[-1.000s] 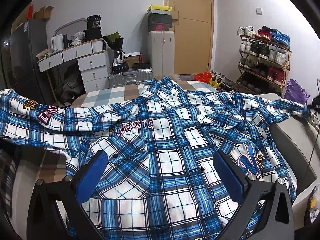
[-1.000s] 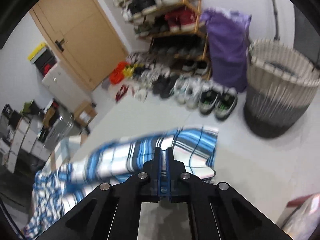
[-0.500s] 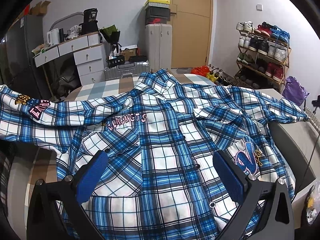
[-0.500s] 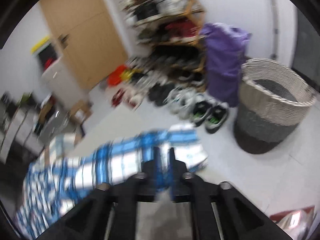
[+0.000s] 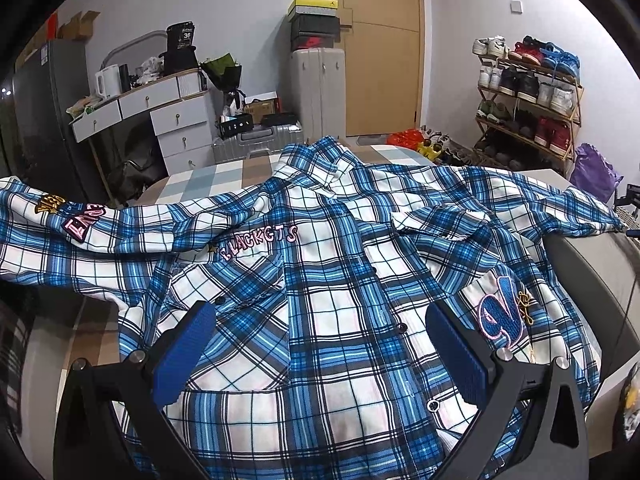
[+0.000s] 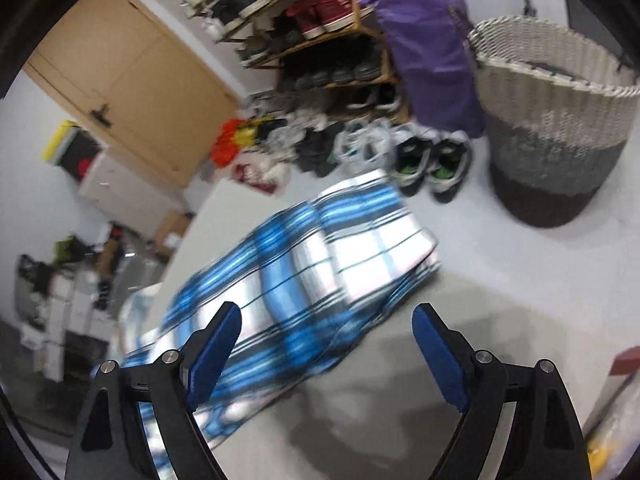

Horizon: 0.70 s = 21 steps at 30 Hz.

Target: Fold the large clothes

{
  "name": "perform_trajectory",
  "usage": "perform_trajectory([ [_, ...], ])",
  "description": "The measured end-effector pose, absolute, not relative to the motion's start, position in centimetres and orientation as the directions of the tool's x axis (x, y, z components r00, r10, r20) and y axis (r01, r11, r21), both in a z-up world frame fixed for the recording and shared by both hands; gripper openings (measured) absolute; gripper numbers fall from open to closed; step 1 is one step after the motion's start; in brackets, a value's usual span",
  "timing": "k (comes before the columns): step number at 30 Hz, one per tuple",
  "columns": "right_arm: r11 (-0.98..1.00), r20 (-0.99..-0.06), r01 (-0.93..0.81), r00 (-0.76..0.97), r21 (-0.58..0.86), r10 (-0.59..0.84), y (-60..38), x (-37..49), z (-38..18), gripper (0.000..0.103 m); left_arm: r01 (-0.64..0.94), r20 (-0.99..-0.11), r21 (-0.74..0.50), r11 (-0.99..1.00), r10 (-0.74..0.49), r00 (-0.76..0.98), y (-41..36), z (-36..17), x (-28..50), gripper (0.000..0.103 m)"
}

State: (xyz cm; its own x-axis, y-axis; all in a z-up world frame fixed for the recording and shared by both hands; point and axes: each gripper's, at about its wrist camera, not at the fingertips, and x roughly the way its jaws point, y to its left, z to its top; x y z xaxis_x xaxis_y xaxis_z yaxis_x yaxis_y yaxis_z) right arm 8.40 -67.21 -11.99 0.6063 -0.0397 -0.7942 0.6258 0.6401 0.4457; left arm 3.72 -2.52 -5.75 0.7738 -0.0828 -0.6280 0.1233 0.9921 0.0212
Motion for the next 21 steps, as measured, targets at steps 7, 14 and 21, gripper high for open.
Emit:
perform_trajectory([
  [7, 0.681, -0.816, 0.666, 0.551, 0.304, -0.175, -67.3, 10.9, -12.2, 0.029, 0.118, -0.653, 0.025, 0.993, -0.073, 0.754, -2.7, -6.5, 4.4, 0.102],
  [14, 0.706, -0.697, 0.643, 0.652, 0.298, -0.299, -67.4, 9.1, -9.1, 0.009, 0.113, -0.664, 0.030, 0.993, -0.065, 0.745, -3.1, -6.9, 4.5, 0.102],
  [21, 0.710, -0.658, 0.655, 0.658, 0.259, -0.367, -68.2, 7.9, -4.9, 0.009, 0.113, -0.657, 0.029, 0.993, -0.067, 0.751, -3.0, -6.5, 4.1, 0.102],
])
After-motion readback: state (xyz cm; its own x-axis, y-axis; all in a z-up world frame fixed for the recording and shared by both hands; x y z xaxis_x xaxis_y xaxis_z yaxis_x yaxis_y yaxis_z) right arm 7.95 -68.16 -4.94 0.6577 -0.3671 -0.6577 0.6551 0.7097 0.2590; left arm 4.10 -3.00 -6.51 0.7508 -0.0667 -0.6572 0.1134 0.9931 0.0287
